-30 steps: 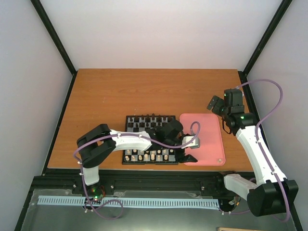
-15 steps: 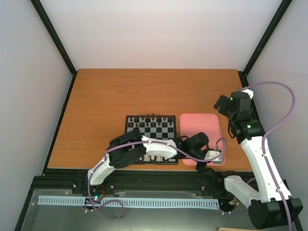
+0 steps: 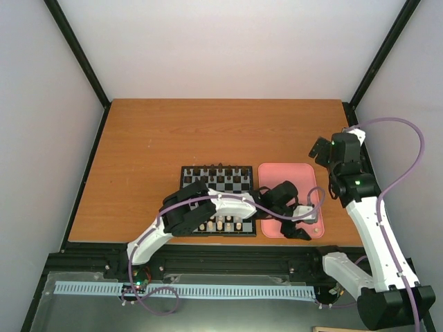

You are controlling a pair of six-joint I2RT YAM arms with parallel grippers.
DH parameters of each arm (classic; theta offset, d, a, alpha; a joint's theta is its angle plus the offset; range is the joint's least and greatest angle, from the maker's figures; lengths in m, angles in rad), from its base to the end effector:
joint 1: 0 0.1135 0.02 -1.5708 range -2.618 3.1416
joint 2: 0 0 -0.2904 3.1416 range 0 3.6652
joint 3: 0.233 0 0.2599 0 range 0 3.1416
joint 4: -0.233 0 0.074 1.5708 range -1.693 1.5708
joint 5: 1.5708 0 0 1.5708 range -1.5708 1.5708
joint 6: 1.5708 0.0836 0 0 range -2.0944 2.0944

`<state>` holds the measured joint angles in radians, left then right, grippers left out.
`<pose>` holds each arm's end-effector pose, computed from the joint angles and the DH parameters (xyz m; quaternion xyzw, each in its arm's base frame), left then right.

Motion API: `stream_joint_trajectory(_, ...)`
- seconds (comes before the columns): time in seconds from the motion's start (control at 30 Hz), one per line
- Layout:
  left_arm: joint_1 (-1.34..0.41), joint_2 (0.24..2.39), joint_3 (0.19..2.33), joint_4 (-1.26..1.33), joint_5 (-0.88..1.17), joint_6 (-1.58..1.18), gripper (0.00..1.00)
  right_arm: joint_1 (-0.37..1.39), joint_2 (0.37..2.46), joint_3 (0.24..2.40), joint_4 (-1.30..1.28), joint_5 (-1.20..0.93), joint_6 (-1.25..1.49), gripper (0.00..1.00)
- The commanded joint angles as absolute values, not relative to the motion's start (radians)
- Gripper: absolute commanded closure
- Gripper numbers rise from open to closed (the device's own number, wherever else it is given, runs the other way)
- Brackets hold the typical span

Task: Set up the chess pieces on the board
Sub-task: Pick up the chess piece from the storage box.

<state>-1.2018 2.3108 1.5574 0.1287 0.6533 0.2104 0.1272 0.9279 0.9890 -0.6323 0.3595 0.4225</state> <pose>0.1528 -0.5361 0.1166 0.6583 0.5467 -0.4565 0.2437 0.2247 -0.0009 0.3389 0.2118 0.8415 -0.0231 0.4964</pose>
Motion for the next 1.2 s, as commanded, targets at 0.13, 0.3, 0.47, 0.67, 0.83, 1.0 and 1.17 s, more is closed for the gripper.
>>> stream_joint_trajectory(0.13, -1.206, 2.373, 1.644, 0.154, 0.593, 0.222, 0.38, 0.123, 0.968, 0.976, -0.602, 0.357, 0.411, 0.00)
stream_joint_trajectory(0.3, -1.210, 2.395, 1.674, 0.160, 0.580, 0.218, 0.41, 0.123, 0.958, 0.976, -0.606, 0.365, 0.409, 0.00)
stream_joint_trajectory(0.47, -1.215, 2.428, 1.736, 0.125, 0.561, 0.220, 0.45, 0.123, 0.942, 0.971, -0.603, 0.366, 0.409, 0.00)
stream_joint_trajectory(0.67, -1.224, 2.458, 1.784, 0.103, 0.554, 0.218, 0.48, 0.121, 0.933, 0.965, -0.604, 0.364, 0.408, 0.00)
stream_joint_trajectory(0.83, -1.230, 2.485, 1.820, 0.081, 0.550, 0.220, 0.51, 0.121, 0.925, 0.965, -0.606, 0.369, 0.407, 0.00)
stream_joint_trajectory(1.0, -1.234, 2.505, 1.848, 0.061, 0.553, 0.213, 0.56, 0.121, 0.920, 0.960, -0.604, 0.369, 0.408, 0.00)
stream_joint_trajectory(1.17, -1.233, 2.505, 1.847, 0.061, 0.552, 0.215, 0.62, 0.121, 0.924, 0.956, -0.601, 0.368, 0.409, 0.00)
